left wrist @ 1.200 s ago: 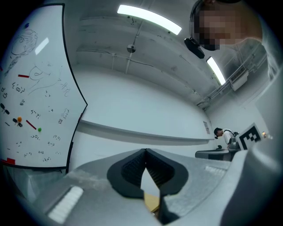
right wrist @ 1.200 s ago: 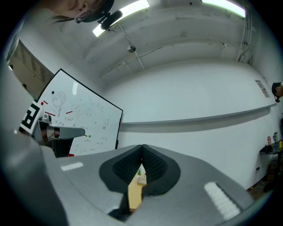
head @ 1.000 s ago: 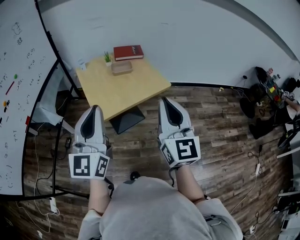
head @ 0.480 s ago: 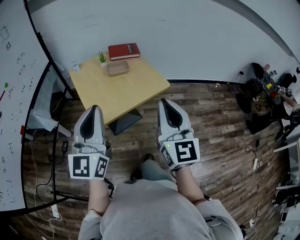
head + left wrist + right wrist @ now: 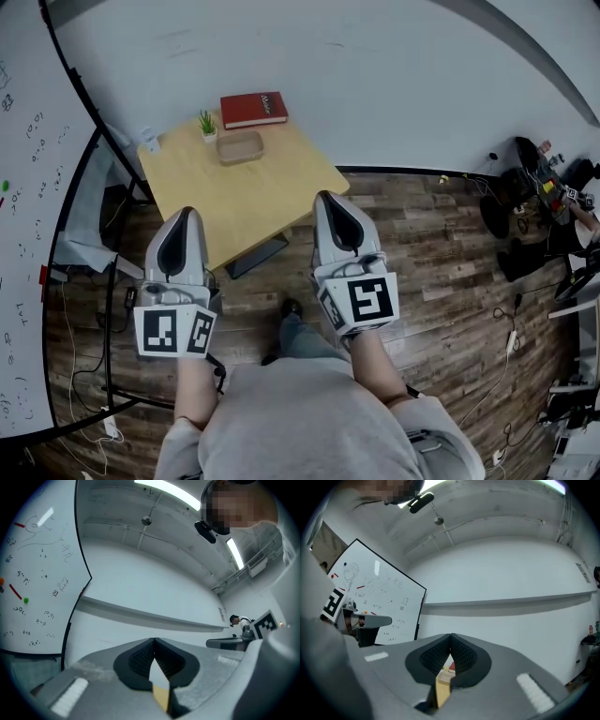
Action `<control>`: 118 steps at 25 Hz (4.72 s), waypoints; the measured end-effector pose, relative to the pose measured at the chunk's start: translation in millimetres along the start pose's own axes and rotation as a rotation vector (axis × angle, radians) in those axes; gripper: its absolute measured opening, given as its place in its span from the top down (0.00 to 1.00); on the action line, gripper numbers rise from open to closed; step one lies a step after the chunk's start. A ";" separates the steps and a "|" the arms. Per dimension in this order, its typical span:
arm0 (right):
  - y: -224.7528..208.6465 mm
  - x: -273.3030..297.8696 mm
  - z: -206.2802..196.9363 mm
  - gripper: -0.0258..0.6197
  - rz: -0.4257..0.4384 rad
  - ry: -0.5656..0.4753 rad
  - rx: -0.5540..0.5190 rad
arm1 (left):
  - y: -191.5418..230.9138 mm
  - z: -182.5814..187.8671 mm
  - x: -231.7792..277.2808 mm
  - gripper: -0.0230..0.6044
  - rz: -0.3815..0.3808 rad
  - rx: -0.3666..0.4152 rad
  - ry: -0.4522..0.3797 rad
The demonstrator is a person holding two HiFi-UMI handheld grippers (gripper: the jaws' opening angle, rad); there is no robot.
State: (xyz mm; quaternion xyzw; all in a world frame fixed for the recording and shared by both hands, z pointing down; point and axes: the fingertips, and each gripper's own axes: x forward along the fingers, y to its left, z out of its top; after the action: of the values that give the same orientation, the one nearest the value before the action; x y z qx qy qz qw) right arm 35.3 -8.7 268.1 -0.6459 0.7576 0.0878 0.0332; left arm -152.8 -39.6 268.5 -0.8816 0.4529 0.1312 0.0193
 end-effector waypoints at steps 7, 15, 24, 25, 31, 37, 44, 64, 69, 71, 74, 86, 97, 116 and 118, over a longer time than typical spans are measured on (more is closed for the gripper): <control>-31.6 55.0 -2.9 0.96 0.026 -0.017 0.008 | 13.6 -8.4 55.7 0.96 0.025 0.006 -0.003; -57.1 110.7 -9.8 0.96 0.084 -0.034 0.028 | 29.4 -14.7 108.9 0.96 0.072 0.024 -0.011; -92.7 157.3 -5.7 0.96 0.154 -0.123 0.055 | 32.7 -20.8 161.5 0.96 0.111 0.047 -0.038; -96.5 161.3 -4.7 0.96 0.162 -0.137 0.053 | 32.3 -21.3 166.6 0.96 0.116 0.051 -0.042; -111.3 183.4 -14.3 0.96 0.197 -0.124 0.054 | 32.1 -23.2 182.9 0.96 0.160 0.119 -0.053; -110.9 203.8 -36.7 0.96 0.230 -0.054 0.105 | 45.1 -36.5 193.7 0.96 0.191 0.132 -0.009; -118.2 234.6 -59.2 0.96 0.230 -0.002 0.120 | 62.6 -54.8 220.4 0.96 0.196 0.110 0.019; -103.3 350.3 -200.0 0.96 0.291 0.399 0.326 | 162.4 -184.7 281.5 0.96 0.263 -0.062 0.391; -97.3 363.6 -249.8 0.96 0.291 0.540 0.407 | 180.4 -234.8 285.3 0.96 0.267 -0.116 0.524; -95.4 366.9 -270.5 0.96 0.286 0.597 0.426 | 187.5 -253.3 285.2 0.96 0.276 -0.135 0.571; -92.7 368.5 -300.6 0.96 0.277 0.681 0.445 | 196.2 -279.7 283.2 0.96 0.286 -0.182 0.631; -86.2 378.2 -379.8 0.82 0.246 0.878 0.542 | 217.6 -363.5 282.6 0.80 0.281 -0.378 0.828; -79.9 381.6 -427.6 0.70 0.210 0.978 0.583 | 227.1 -412.1 285.6 0.58 0.280 -0.483 0.888; -59.0 388.5 -443.2 0.66 0.249 1.016 0.564 | 213.3 -429.1 295.2 0.55 0.224 -0.439 0.936; -59.3 389.8 -441.9 0.66 0.248 1.012 0.553 | 214.0 -427.3 295.5 0.55 0.224 -0.438 0.930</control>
State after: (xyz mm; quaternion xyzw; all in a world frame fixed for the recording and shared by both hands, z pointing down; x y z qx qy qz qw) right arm 57.9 -474.6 633.1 -0.4815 0.7440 -0.4287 -0.1757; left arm -69.4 -465.5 625.3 -0.7762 0.4672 -0.1809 -0.3828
